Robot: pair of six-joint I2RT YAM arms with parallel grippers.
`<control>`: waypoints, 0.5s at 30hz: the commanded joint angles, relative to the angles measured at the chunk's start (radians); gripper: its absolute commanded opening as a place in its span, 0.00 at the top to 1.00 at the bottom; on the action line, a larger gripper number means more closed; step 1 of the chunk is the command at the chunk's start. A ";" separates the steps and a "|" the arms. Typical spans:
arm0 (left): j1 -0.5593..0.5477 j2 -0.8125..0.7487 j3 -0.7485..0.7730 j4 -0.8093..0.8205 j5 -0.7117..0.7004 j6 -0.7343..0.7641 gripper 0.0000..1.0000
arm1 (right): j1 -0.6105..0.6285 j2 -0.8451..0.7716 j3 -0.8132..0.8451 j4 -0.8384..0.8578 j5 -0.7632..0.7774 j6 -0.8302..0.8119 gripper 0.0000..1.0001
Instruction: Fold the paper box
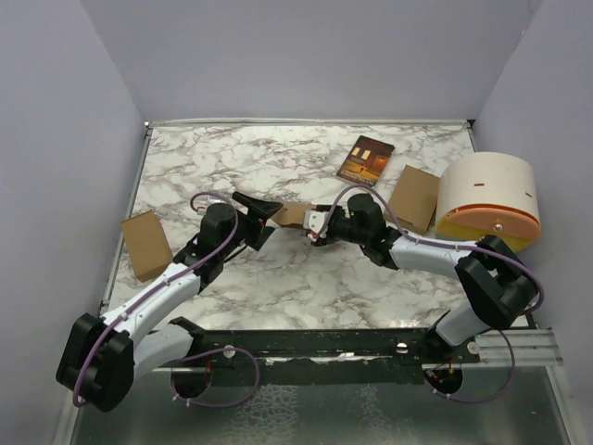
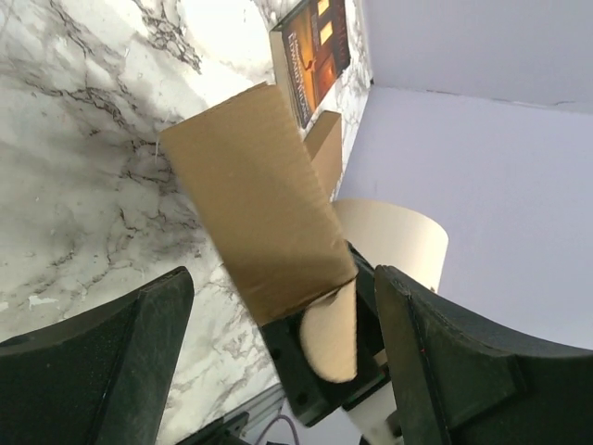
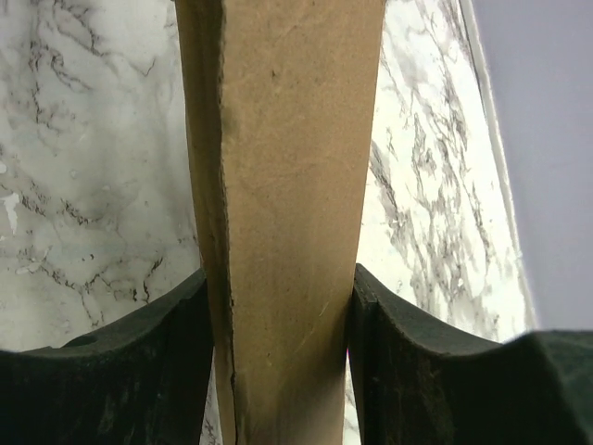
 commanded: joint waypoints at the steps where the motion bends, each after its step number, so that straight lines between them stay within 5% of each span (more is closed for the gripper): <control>1: 0.002 -0.074 0.031 -0.116 -0.093 0.087 0.19 | -0.061 -0.040 0.072 -0.068 -0.116 0.186 0.54; 7: 0.002 -0.158 0.052 -0.143 -0.124 0.254 0.19 | -0.150 -0.041 0.136 -0.135 -0.264 0.406 0.55; 15: 0.002 -0.276 -0.025 0.099 -0.045 0.569 0.19 | -0.265 0.025 0.246 -0.211 -0.566 0.849 0.57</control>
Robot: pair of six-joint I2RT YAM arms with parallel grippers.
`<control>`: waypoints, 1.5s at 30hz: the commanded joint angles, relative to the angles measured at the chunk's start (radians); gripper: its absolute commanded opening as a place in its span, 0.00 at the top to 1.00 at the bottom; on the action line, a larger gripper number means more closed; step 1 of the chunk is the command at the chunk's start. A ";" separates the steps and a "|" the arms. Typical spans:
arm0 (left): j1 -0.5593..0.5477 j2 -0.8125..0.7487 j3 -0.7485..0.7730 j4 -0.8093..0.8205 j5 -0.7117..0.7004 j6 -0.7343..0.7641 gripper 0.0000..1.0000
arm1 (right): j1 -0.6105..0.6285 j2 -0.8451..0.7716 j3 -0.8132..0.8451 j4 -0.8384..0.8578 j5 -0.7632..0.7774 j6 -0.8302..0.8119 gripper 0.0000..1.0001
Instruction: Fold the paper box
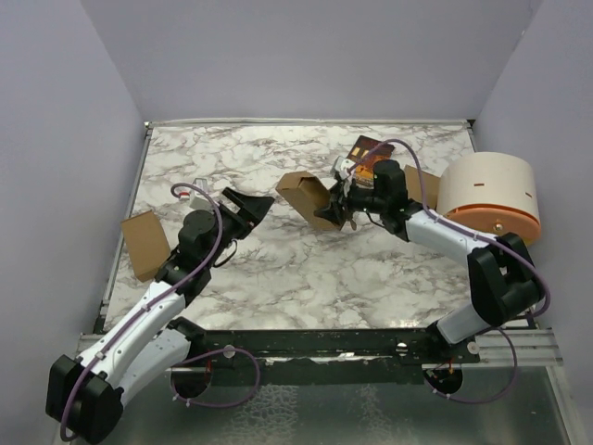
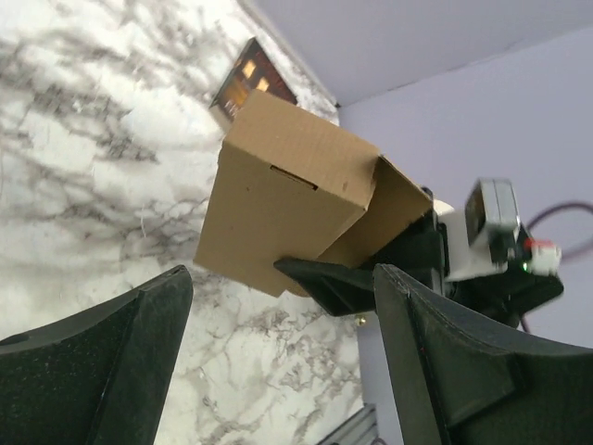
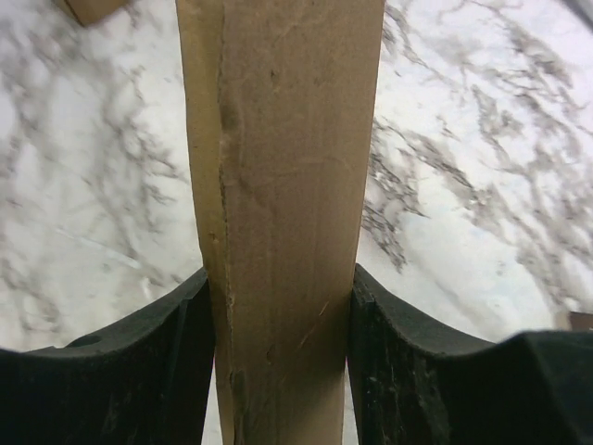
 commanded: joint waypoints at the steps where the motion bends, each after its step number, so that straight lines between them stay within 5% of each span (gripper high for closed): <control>1: 0.002 -0.058 -0.041 0.151 0.045 0.239 0.19 | -0.051 0.056 0.089 -0.044 -0.276 0.361 0.58; 14: 0.004 -0.081 -0.091 0.119 0.055 0.363 0.19 | -0.071 0.351 0.115 0.239 -0.524 1.050 0.58; 30: 0.003 0.102 -0.179 0.160 0.097 0.290 0.17 | -0.071 0.546 0.189 0.199 -0.500 1.124 0.56; 45: 0.038 0.129 -0.400 0.731 0.220 0.059 0.01 | -0.071 0.493 0.117 0.596 -0.578 1.520 0.57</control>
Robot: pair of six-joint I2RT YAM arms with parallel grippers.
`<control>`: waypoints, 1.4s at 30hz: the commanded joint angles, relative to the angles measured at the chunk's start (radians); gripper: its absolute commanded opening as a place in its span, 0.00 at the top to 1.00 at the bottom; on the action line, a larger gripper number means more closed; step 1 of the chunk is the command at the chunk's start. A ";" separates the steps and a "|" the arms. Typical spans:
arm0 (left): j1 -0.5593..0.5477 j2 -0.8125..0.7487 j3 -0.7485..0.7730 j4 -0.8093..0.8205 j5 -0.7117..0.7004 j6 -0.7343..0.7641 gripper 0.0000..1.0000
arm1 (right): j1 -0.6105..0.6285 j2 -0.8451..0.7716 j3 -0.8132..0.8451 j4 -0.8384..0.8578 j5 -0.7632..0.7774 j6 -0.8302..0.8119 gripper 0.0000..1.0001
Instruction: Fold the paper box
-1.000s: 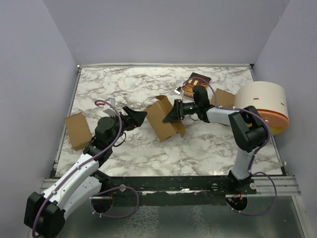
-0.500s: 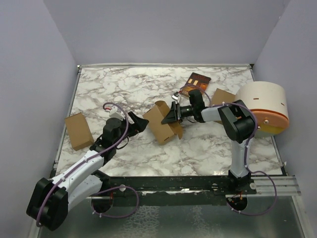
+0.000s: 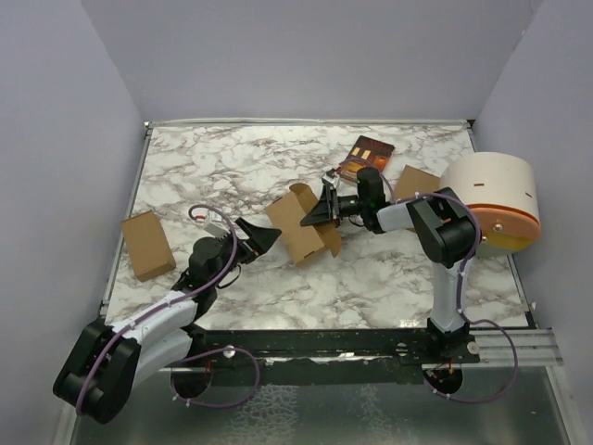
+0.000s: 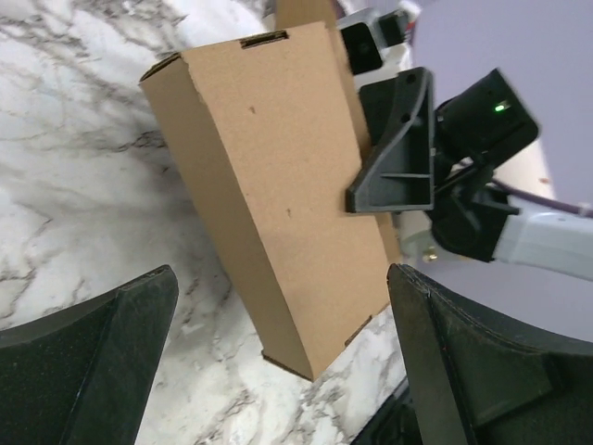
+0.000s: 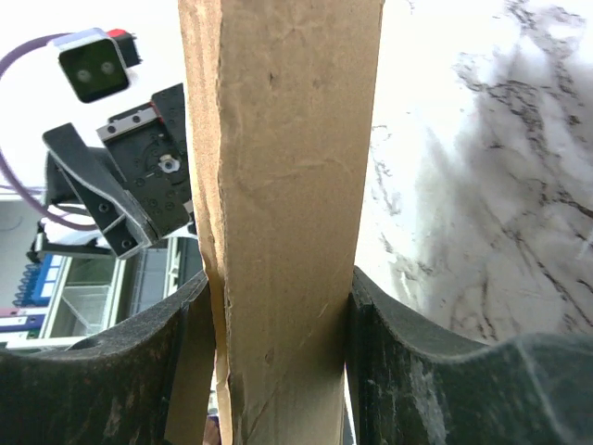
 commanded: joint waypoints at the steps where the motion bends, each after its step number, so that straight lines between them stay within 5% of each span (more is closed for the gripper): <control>1: 0.021 0.010 -0.060 0.321 0.071 -0.110 0.01 | -0.003 -0.050 -0.012 0.209 -0.067 0.192 0.57; 15: 0.030 0.113 -0.046 0.636 0.141 -0.240 0.01 | -0.011 -0.141 0.009 0.410 -0.062 0.450 0.58; 29: 0.031 0.307 0.018 0.825 0.171 -0.332 0.01 | -0.010 -0.168 -0.013 0.452 -0.033 0.484 0.58; 36: 0.031 0.321 0.013 0.800 0.163 -0.336 0.03 | -0.011 -0.170 -0.015 0.461 -0.031 0.478 0.58; 42: 0.031 0.253 0.016 0.551 0.120 -0.263 0.09 | -0.014 -0.172 -0.047 0.344 0.004 0.326 0.58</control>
